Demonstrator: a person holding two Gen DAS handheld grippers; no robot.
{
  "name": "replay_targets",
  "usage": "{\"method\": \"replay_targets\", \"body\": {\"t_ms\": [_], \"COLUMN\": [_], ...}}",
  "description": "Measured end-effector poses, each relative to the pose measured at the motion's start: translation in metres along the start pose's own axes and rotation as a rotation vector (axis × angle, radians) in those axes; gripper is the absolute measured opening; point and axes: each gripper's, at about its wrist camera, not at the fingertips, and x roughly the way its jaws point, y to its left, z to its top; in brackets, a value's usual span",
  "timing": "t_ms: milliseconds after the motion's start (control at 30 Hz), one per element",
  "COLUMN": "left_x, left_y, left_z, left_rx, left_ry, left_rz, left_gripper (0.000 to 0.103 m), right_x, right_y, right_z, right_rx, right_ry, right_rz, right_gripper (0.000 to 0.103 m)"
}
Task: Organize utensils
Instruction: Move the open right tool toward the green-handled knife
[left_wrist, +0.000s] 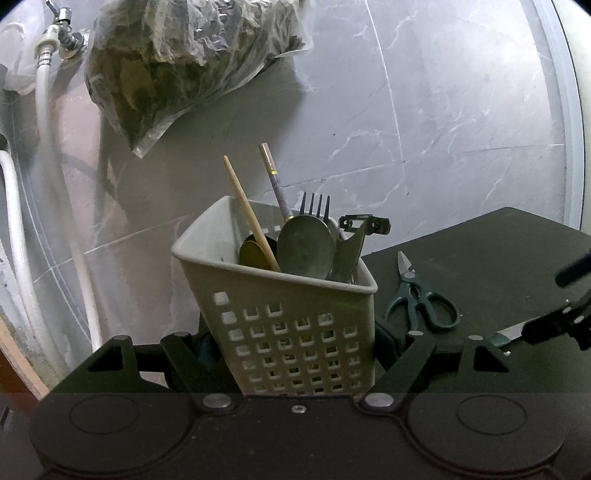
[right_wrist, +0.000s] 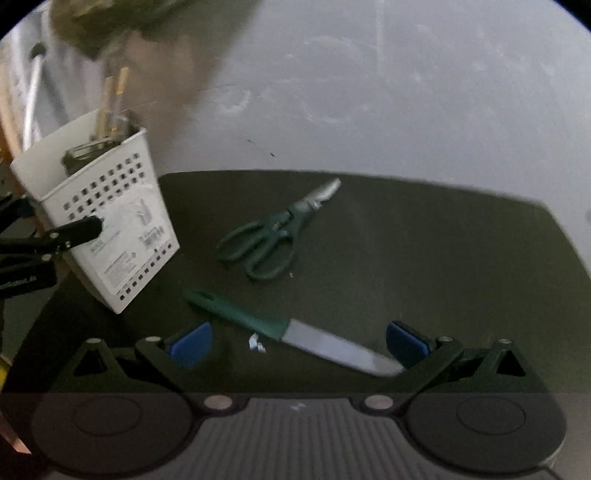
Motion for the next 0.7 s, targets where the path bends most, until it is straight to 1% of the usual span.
{"method": "replay_targets", "body": {"t_ms": [67, 233, 700], "left_x": [0.0003, 0.0003, 0.0001], "left_y": [-0.0004, -0.0012, -0.001], "left_z": [0.0007, 0.0009, 0.0004], "left_rx": [-0.001, -0.001, -0.001], "left_ry": [0.003, 0.004, 0.002], "left_rz": [0.004, 0.004, 0.004], "left_gripper": [0.081, 0.081, 0.081], "right_x": [-0.0007, -0.0009, -0.0041], "right_y": [-0.0025, 0.0026, 0.0067], "right_z": [-0.0032, -0.0046, -0.0074], "right_rx": [0.02, -0.015, -0.021], "right_ry": [0.0, 0.003, 0.008], "right_rz": [0.003, 0.015, 0.008], "right_gripper": [0.103, 0.103, 0.103]}}
